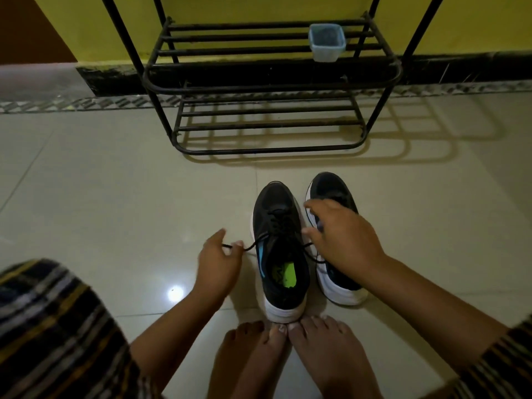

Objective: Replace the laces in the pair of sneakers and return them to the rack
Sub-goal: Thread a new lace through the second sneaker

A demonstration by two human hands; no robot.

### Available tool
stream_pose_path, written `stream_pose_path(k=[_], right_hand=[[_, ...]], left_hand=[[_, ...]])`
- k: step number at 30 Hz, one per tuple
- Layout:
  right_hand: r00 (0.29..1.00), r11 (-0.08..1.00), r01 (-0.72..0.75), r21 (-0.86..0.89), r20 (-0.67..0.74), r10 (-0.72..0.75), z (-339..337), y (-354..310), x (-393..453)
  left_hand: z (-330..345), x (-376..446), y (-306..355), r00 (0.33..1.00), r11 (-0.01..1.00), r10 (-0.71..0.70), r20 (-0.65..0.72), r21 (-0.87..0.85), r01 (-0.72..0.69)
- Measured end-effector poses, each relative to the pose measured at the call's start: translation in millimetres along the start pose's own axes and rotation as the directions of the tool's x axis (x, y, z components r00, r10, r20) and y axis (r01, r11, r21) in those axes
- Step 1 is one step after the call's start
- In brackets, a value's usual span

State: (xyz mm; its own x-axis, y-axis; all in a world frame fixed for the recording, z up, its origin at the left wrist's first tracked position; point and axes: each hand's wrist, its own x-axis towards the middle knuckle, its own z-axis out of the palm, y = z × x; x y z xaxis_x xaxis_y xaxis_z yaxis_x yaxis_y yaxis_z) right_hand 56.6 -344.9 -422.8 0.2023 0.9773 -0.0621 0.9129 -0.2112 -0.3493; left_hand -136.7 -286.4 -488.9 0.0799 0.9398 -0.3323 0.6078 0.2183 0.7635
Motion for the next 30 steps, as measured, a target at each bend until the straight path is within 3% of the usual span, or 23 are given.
stream_pose_path(k=[3,5,8,14,18,27,30], right_hand=[[0.982,1.000,-0.023,0.007,0.186,0.021,18,-6,3],[0.984,1.000,-0.002,-0.012,0.176,0.004,25,-9,3],[0.993,0.999,0.035,0.016,0.110,-0.036,29,-7,3],[0.990,0.991,0.130,-0.027,0.056,-0.128,27,7,12],[0.983,0.983,0.181,-0.027,0.009,-0.181,37,15,13],[0.980,0.976,0.197,-0.093,-0.011,-0.199,38,17,12],[0.954,0.949,0.273,-0.156,-0.085,-0.288,33,15,11]], left_hand=[[12,-9,16,0.919,0.921,0.371,0.130,0.071,-0.382],[21,-12,21,0.876,0.832,0.457,0.157,0.274,-0.483],[19,-12,24,0.840,0.692,0.526,0.130,0.509,-0.512],[3,-1,25,0.740,0.569,0.668,0.076,0.588,-0.574],[2,-7,24,0.713,0.441,0.685,0.153,0.691,-0.573],[-4,-9,30,0.700,0.409,0.694,0.166,0.709,-0.574],[-4,-7,31,0.688,0.395,0.706,0.166,0.715,-0.577]])
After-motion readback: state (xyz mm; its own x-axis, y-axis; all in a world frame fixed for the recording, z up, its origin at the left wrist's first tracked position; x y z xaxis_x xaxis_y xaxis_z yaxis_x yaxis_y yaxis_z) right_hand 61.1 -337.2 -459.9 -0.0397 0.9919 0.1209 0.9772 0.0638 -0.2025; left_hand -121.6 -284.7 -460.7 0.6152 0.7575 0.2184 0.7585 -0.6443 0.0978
